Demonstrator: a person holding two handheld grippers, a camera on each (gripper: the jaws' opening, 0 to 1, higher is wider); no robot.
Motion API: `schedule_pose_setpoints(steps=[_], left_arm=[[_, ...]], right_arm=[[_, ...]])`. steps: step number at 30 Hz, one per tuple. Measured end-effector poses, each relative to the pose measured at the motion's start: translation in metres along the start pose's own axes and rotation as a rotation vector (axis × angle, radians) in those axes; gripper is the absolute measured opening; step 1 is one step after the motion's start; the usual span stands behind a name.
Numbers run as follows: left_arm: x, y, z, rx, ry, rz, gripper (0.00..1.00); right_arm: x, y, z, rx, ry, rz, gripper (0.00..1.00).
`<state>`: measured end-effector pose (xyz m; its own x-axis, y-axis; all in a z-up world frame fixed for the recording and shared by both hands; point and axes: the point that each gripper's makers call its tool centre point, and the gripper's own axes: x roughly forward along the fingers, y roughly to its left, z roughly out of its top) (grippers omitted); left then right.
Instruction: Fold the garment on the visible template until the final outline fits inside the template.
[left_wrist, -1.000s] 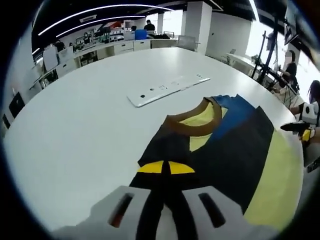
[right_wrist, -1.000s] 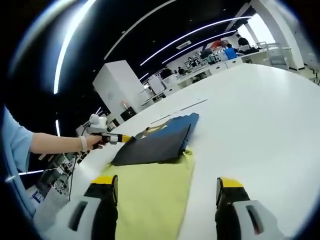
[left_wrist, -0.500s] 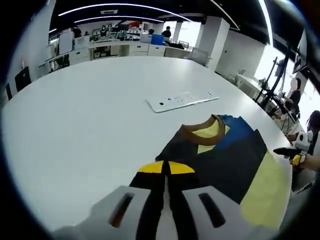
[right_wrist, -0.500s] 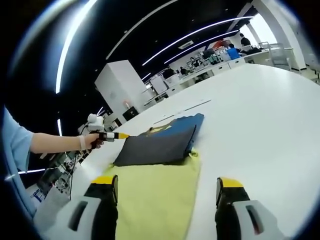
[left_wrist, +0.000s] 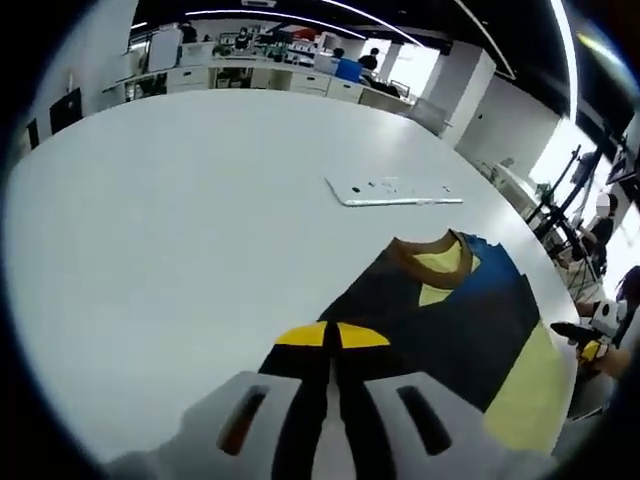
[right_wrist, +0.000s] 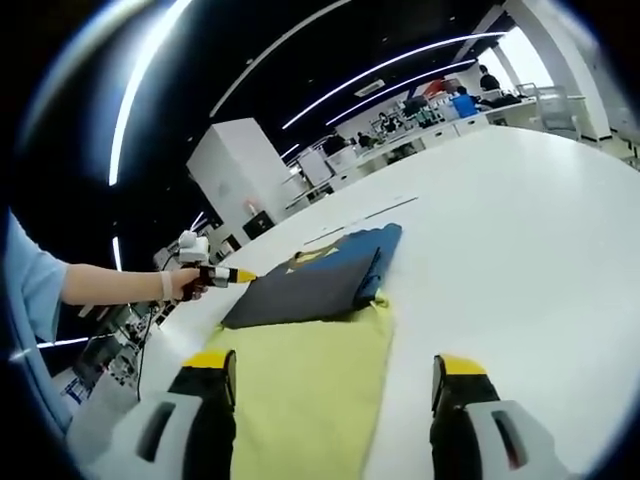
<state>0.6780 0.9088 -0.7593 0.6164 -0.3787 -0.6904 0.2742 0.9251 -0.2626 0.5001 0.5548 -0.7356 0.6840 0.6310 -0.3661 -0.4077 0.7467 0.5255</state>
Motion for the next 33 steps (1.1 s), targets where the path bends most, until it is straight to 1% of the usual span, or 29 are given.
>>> schedule_pose_setpoints(steps=[7, 8, 19, 23, 25, 26, 27, 28, 29, 31, 32, 33], left_arm=[[0.003, 0.0, -0.008, 0.049, 0.013, 0.012, 0.0], [0.003, 0.0, -0.006, 0.057, 0.002, 0.011, 0.0], [0.001, 0.0, -0.005, 0.058, -0.013, 0.008, 0.0], [0.001, -0.001, -0.005, 0.079, -0.023, 0.007, 0.0], [0.001, -0.003, -0.004, 0.094, -0.039, -0.001, 0.0], [0.0, -0.005, -0.004, 0.101, -0.04, -0.014, 0.03], [0.0, -0.009, -0.004, 0.097, -0.046, -0.04, 0.08], [-0.001, -0.012, -0.004, 0.088, -0.046, -0.056, 0.13], [-0.002, -0.016, -0.002, 0.075, -0.055, -0.076, 0.21], [-0.004, -0.023, 0.002, 0.107, -0.08, -0.117, 0.34], [-0.005, -0.025, 0.003, 0.115, -0.085, -0.123, 0.41], [-0.007, -0.026, 0.004, 0.119, -0.083, -0.129, 0.45]], right_arm=[[0.001, 0.002, 0.0, -0.007, 0.002, 0.008, 0.81], [0.001, 0.002, 0.0, -0.007, 0.0, 0.008, 0.81], [-0.001, 0.002, 0.0, -0.007, 0.001, 0.003, 0.81], [-0.001, 0.002, -0.002, -0.002, 0.004, 0.001, 0.81], [-0.002, 0.002, -0.002, -0.002, 0.003, 0.002, 0.81], [-0.002, 0.003, -0.003, -0.003, 0.003, 0.003, 0.81], [-0.002, 0.003, -0.002, -0.003, 0.003, 0.003, 0.81], [-0.003, 0.003, -0.002, -0.001, 0.003, 0.003, 0.81], [-0.003, 0.003, -0.002, 0.001, 0.001, 0.003, 0.81], [-0.003, 0.003, -0.001, 0.001, -0.001, 0.003, 0.81], [-0.003, 0.003, -0.001, 0.001, 0.0, 0.003, 0.81], [-0.003, 0.004, -0.001, 0.001, -0.001, 0.005, 0.81]])
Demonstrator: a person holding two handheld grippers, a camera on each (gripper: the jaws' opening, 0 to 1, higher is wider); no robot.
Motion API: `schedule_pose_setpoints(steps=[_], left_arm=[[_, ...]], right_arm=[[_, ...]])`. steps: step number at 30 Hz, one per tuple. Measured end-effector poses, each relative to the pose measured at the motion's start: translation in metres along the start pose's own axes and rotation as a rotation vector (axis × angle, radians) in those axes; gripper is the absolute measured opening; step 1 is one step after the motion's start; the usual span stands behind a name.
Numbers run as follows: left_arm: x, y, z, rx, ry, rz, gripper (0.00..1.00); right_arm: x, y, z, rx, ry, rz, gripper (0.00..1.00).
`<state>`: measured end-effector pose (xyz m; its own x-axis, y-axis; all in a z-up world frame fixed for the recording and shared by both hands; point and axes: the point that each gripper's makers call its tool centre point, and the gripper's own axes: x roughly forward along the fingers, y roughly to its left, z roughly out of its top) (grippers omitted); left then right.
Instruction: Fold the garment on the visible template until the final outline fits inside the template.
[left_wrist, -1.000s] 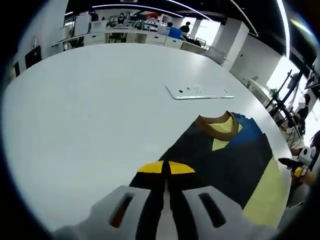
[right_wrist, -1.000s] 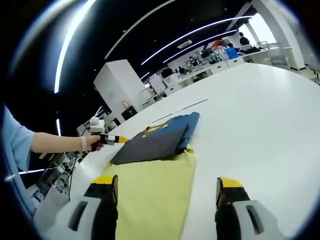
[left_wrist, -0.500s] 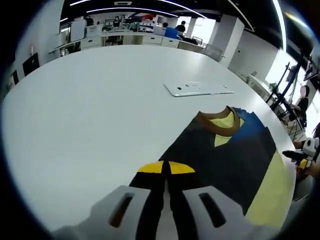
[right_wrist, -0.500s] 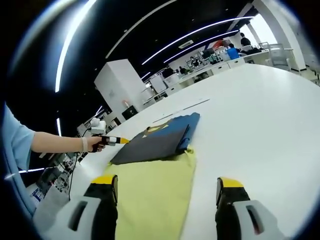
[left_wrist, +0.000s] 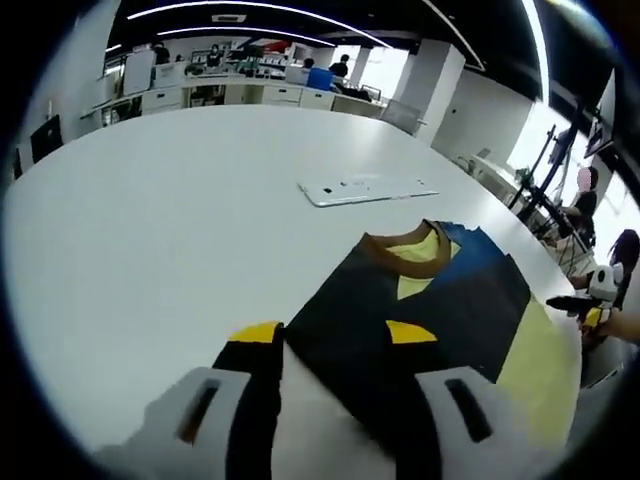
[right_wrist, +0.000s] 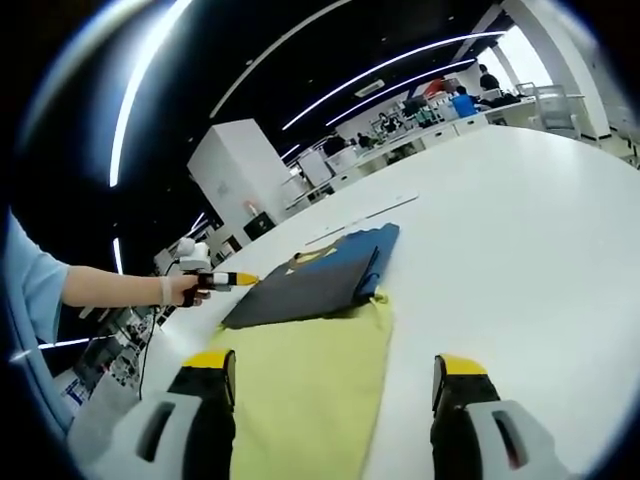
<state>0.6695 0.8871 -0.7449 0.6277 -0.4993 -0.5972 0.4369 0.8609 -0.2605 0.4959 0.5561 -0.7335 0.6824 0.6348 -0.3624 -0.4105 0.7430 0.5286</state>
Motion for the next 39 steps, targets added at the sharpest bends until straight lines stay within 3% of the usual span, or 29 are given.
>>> schedule_pose_setpoints(steps=[5, 18, 24, 31, 39], left_arm=[[-0.007, -0.007, 0.006, 0.005, -0.02, -0.035, 0.65], [-0.031, -0.033, 0.007, 0.041, -0.023, -0.1, 0.7], [-0.047, -0.056, 0.012, 0.031, -0.074, -0.147, 0.71], [-0.065, -0.074, -0.001, 0.062, -0.082, -0.162, 0.76], [-0.097, -0.083, -0.027, 0.039, -0.112, -0.154, 0.75]], right_arm=[[0.001, 0.004, 0.0, -0.006, 0.0, 0.007, 0.81], [-0.003, 0.012, 0.001, -0.048, 0.012, 0.023, 0.83], [-0.005, 0.014, 0.003, -0.076, 0.019, 0.032, 0.85], [-0.011, 0.018, 0.008, -0.125, 0.03, 0.046, 0.88], [-0.018, 0.02, 0.006, -0.184, 0.062, 0.058, 0.92]])
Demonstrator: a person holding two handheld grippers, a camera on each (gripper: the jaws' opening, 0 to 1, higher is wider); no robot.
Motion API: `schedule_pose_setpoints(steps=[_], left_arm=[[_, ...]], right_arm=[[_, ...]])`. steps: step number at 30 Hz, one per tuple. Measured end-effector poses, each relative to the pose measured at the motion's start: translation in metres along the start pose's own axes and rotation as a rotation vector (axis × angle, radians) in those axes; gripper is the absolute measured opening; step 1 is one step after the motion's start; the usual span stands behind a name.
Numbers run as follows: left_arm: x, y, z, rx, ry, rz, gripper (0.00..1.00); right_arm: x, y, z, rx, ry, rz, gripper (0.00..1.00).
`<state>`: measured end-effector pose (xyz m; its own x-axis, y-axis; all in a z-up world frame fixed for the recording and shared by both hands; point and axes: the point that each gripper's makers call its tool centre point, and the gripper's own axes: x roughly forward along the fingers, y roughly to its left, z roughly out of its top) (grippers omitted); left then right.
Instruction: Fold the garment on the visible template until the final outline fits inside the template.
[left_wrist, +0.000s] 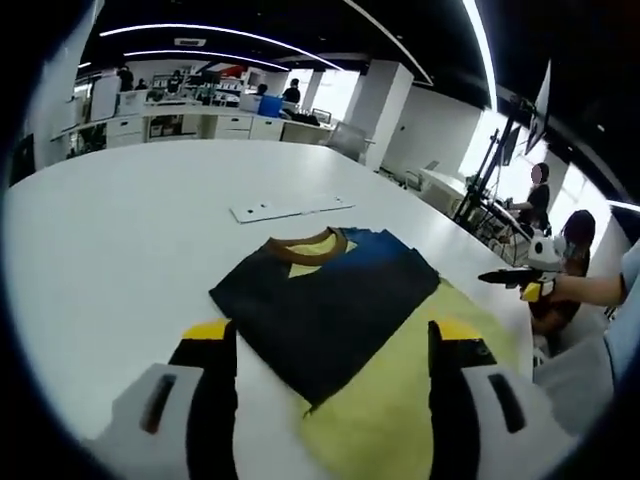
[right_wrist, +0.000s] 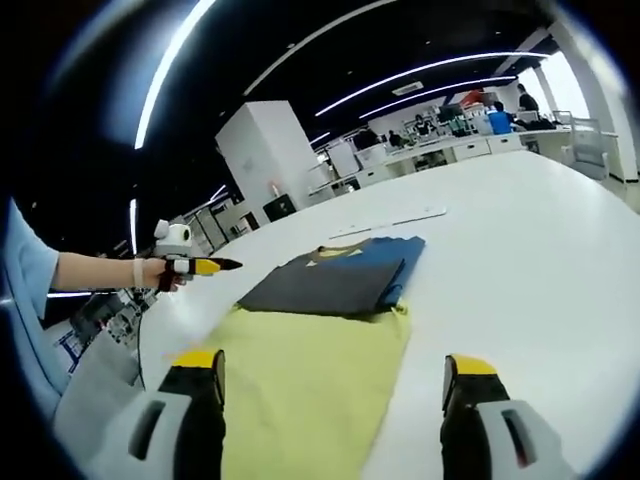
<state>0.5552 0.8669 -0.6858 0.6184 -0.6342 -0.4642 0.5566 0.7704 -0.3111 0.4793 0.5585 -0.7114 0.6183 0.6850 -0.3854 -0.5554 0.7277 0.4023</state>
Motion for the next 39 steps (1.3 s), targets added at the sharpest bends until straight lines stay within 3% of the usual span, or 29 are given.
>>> schedule_pose_setpoints(steps=[10, 13, 22, 31, 39], left_arm=[[-0.038, -0.024, -0.024, 0.019, -0.006, 0.009, 0.77], [-0.048, -0.029, -0.033, 0.023, -0.002, 0.008, 0.77], [-0.081, -0.047, -0.058, -0.007, -0.008, 0.011, 0.76], [-0.103, -0.059, -0.078, -0.019, -0.002, 0.017, 0.74], [-0.113, -0.07, -0.098, -0.003, 0.046, 0.011, 0.75]], right_arm=[[-0.005, 0.008, 0.003, -0.068, 0.036, 0.025, 0.94], [-0.004, 0.014, 0.002, -0.08, 0.043, 0.042, 0.99], [-0.006, 0.025, 0.007, -0.125, 0.041, 0.064, 1.0], [-0.016, 0.026, 0.013, -0.149, 0.04, 0.061, 1.0], [-0.023, 0.025, 0.01, -0.167, 0.051, 0.06, 1.0]])
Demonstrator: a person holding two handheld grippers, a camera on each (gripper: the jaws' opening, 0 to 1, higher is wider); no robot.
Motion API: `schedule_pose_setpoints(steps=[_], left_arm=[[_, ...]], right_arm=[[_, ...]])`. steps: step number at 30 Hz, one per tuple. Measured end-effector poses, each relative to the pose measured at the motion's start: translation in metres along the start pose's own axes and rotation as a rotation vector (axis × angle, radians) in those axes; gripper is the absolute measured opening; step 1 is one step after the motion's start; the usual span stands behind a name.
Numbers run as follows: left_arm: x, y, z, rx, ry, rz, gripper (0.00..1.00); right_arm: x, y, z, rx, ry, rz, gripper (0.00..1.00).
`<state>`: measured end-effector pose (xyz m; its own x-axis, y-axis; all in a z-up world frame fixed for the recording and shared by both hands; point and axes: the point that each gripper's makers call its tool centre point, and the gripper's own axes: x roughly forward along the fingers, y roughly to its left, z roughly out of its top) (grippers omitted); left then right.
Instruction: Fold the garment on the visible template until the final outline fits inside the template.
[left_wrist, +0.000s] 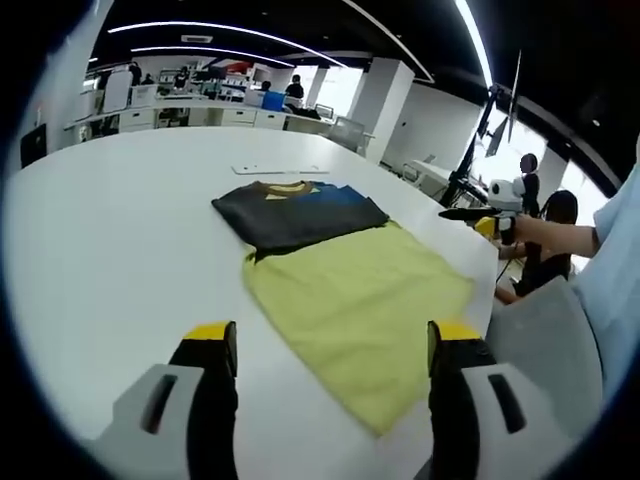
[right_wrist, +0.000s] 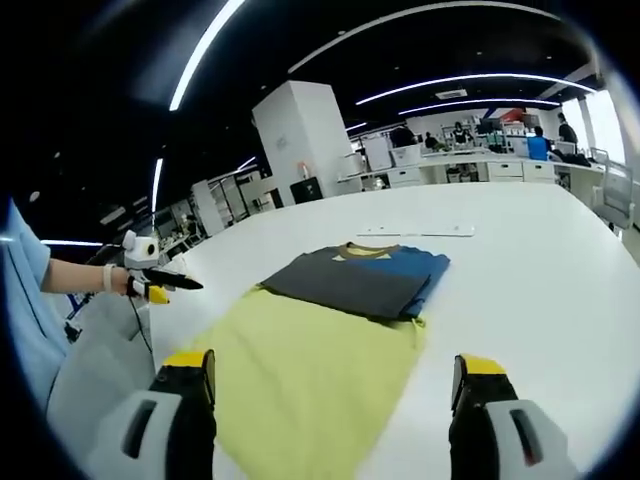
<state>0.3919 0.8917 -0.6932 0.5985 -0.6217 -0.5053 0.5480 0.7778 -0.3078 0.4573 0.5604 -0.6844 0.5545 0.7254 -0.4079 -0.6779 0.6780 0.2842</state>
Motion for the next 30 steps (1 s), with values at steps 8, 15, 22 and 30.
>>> schedule_pose_setpoints(steps=[8, 15, 22, 30], left_arm=[[-0.003, -0.005, -0.015, 0.0, 0.043, -0.016, 0.74], [-0.002, -0.014, -0.034, -0.012, 0.099, -0.042, 0.7], [-0.004, -0.024, -0.051, -0.049, 0.138, -0.063, 0.63], [-0.01, -0.037, -0.072, -0.09, 0.2, -0.103, 0.51]], right_arm=[[-0.005, 0.0, -0.007, -0.003, 0.016, 0.0, 1.0], [-0.01, 0.007, -0.023, 0.007, 0.065, 0.027, 0.91], [-0.02, 0.01, -0.048, -0.012, 0.137, 0.032, 0.85], [-0.036, 0.014, -0.083, -0.005, 0.241, 0.043, 0.7]])
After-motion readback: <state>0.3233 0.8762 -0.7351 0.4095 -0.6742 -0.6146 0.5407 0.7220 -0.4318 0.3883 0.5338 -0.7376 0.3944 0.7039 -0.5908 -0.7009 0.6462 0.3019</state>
